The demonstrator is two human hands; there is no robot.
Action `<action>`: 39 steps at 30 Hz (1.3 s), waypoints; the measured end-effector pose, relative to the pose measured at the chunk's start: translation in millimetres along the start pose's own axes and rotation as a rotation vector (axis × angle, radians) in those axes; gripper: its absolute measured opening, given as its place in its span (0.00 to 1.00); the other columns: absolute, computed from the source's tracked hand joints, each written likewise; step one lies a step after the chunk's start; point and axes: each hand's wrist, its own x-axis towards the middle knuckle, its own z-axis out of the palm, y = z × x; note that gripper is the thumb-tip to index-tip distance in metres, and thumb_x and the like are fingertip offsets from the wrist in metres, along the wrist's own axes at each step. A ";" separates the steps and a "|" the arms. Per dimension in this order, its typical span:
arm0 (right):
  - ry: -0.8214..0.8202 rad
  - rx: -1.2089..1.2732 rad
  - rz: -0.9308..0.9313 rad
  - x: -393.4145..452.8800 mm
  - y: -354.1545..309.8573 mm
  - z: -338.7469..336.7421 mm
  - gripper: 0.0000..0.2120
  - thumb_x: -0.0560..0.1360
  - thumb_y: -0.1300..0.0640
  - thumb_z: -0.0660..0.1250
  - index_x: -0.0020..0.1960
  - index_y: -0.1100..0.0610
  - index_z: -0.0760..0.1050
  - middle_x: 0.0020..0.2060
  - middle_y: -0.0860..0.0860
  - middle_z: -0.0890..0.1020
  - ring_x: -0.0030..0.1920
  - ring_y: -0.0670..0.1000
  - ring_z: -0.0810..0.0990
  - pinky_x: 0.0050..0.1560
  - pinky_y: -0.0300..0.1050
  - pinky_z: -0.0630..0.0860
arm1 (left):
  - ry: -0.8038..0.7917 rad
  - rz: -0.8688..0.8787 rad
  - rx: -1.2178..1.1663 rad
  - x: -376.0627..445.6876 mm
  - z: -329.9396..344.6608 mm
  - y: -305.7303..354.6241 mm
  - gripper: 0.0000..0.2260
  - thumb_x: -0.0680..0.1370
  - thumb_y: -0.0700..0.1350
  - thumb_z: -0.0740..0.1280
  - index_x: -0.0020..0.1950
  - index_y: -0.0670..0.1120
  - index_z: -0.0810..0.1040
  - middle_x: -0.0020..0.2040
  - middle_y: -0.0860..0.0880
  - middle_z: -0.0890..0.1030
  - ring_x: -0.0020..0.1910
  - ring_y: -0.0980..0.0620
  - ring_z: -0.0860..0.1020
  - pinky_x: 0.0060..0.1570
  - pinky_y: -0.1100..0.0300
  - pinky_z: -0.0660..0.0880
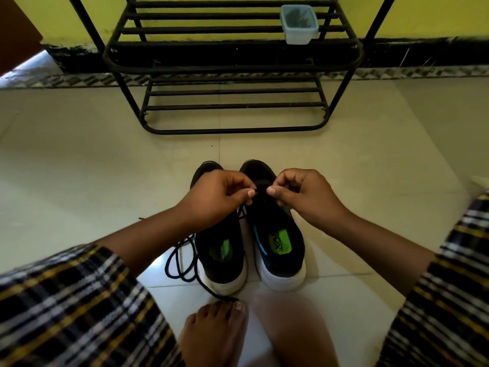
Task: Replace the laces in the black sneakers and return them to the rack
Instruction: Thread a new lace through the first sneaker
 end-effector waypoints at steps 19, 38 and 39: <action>-0.248 -0.846 -0.001 -21.2 10.5 11.6 0.19 0.77 0.49 0.57 0.31 0.58 0.63 0.26 0.53 0.66 0.27 0.52 0.64 0.27 0.46 0.58 | -0.074 -0.101 0.089 -0.5 16.8 -6.6 0.04 0.77 0.43 0.67 0.49 0.51 0.80 0.38 0.50 0.82 0.38 0.57 0.80 0.40 0.69 0.73; -0.287 -0.825 -0.074 -26.6 7.9 12.3 0.17 0.80 0.49 0.54 0.36 0.56 0.64 0.29 0.49 0.66 0.34 0.55 0.69 0.31 0.46 0.60 | -0.009 -0.190 0.019 9.1 48.1 -7.4 0.05 0.76 0.42 0.68 0.42 0.44 0.83 0.36 0.52 0.81 0.35 0.60 0.78 0.40 0.67 0.74; -0.276 -0.829 -0.081 -27.9 7.8 13.5 0.16 0.80 0.49 0.53 0.38 0.56 0.67 0.30 0.50 0.67 0.36 0.56 0.71 0.32 0.46 0.60 | -0.004 -0.204 -0.027 8.9 49.9 -8.0 0.06 0.76 0.41 0.68 0.40 0.43 0.83 0.36 0.51 0.82 0.37 0.58 0.79 0.42 0.64 0.76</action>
